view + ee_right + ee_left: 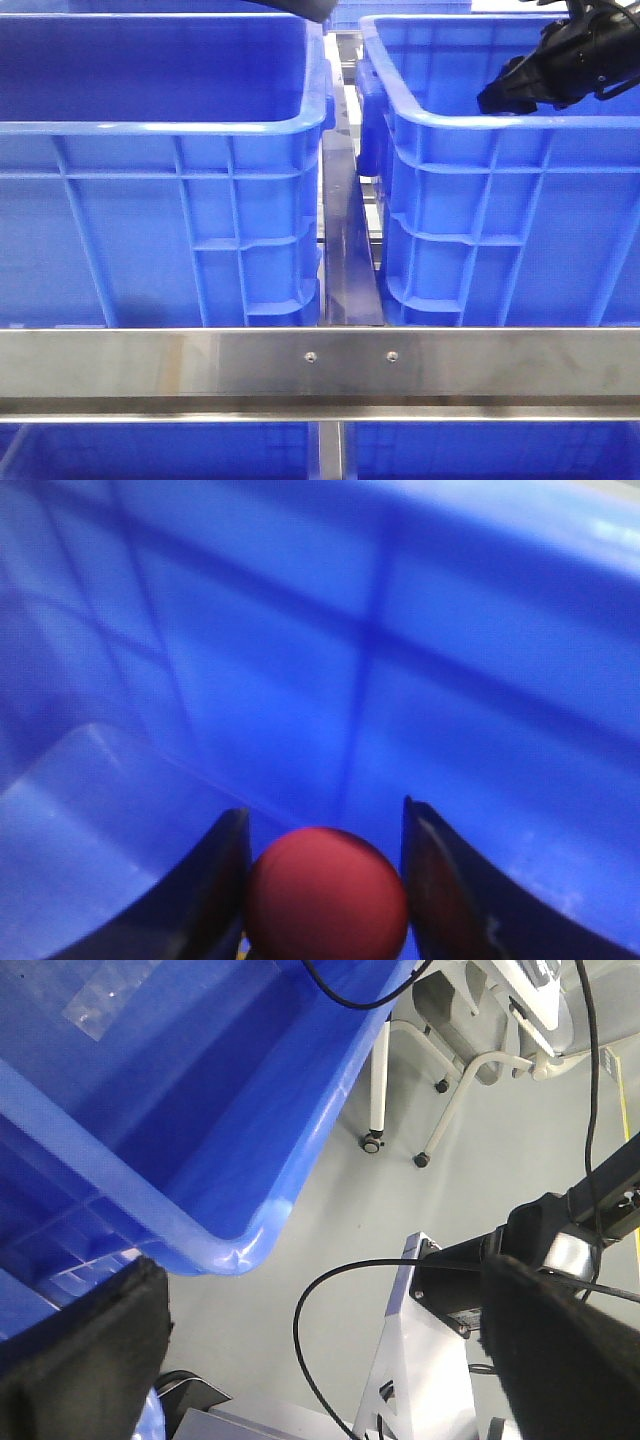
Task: Pick red and yellow buttons and place in box
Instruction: 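Lower the red button into the empty crate and open the right gripper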
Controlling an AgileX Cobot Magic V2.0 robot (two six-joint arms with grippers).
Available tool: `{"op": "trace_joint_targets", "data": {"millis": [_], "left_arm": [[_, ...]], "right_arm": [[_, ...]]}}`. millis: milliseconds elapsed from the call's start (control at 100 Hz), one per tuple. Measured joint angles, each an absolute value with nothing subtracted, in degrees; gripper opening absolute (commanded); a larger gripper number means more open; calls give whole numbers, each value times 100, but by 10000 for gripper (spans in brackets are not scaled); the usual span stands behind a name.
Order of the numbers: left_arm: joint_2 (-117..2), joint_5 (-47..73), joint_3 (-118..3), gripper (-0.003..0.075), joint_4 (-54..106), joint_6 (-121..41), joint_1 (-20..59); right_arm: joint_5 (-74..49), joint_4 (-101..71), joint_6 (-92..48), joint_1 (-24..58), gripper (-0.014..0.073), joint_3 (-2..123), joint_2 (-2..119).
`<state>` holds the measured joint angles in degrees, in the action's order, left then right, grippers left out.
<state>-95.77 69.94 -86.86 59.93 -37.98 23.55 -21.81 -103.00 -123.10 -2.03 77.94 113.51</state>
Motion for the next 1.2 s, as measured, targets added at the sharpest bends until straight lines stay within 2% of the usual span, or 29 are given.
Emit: {"op": "trace_joint_targets", "data": {"millis": [560,630,730,810,1200], "left_arm": [[-9577,6994,-8686,587,5993,-3798,2355],[-9577,6994,-8686,587,5993,-3798,2355],[-9577,6994,-8686,587,5993,-3798,2355],[-9577,6994,-8686,587,5993,-3798,2355],[-9577,6994,-8686,587,5993,-3798,2355]], "right_arm": [[-2013,-10400,-12310,-203,229,7851,11471],[-2030,-10413,-12310,-203,266,7855,11469],[-2040,-10423,-12310,-203,377,7855,11473],[-2011,-10423,-12310,-203,435,7855,11484],[-1837,-10393,-12310,-203,442,7845,11290]]}}
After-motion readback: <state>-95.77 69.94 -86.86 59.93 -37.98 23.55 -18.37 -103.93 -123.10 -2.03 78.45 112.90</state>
